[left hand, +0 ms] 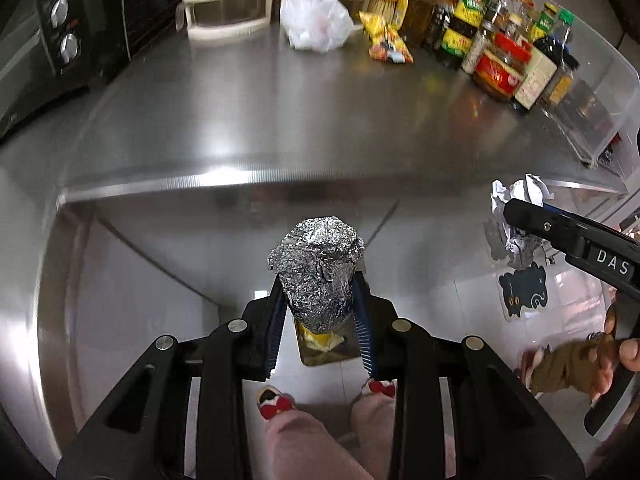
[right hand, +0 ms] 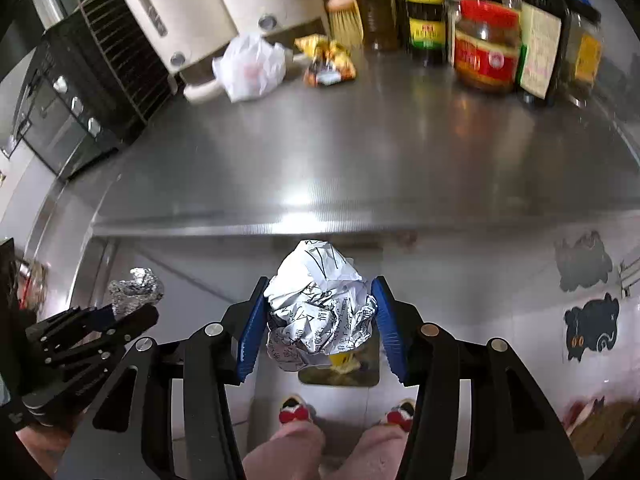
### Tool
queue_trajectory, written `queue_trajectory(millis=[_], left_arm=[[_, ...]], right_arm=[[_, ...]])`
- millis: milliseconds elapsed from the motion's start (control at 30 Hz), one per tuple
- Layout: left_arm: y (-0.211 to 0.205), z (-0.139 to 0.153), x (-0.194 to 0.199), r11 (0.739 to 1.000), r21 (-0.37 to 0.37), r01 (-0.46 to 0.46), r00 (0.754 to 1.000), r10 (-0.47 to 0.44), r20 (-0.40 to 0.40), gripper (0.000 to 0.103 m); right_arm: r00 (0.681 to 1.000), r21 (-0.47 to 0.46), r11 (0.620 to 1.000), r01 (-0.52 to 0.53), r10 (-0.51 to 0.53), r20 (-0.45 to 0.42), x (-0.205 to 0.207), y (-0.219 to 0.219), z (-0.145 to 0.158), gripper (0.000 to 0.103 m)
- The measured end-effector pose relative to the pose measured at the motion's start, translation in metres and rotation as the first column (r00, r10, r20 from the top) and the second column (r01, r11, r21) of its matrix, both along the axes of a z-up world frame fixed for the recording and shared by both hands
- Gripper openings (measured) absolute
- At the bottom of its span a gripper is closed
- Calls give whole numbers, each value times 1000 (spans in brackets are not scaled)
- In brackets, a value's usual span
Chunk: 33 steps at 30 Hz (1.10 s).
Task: Collect trash
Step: 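Carry both foil balls over the floor bin and open both grippers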
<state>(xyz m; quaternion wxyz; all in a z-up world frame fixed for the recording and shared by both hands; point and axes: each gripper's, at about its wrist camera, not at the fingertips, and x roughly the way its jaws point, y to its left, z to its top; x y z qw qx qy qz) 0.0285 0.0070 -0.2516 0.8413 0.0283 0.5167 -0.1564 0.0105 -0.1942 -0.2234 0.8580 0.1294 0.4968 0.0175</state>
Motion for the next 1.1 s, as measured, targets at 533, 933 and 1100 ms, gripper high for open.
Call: queue_trajectory(millis=[533,933,1100], left_arm=[[-14,-100,-38,999,37,10,989,-5,-147,30],[-27,-177,-10,999,47,10,959,3,-284,30],[-30,-191,3,999,50,19,948,-2,-319,30]], right_arm=[[988,-8,1000,7,-8,-151,-32,6,-96,52],[959,26,1000,7,0,-284,0,13,-172,53],[950,14,1000,-7,11,-312,17,16,-189,53]])
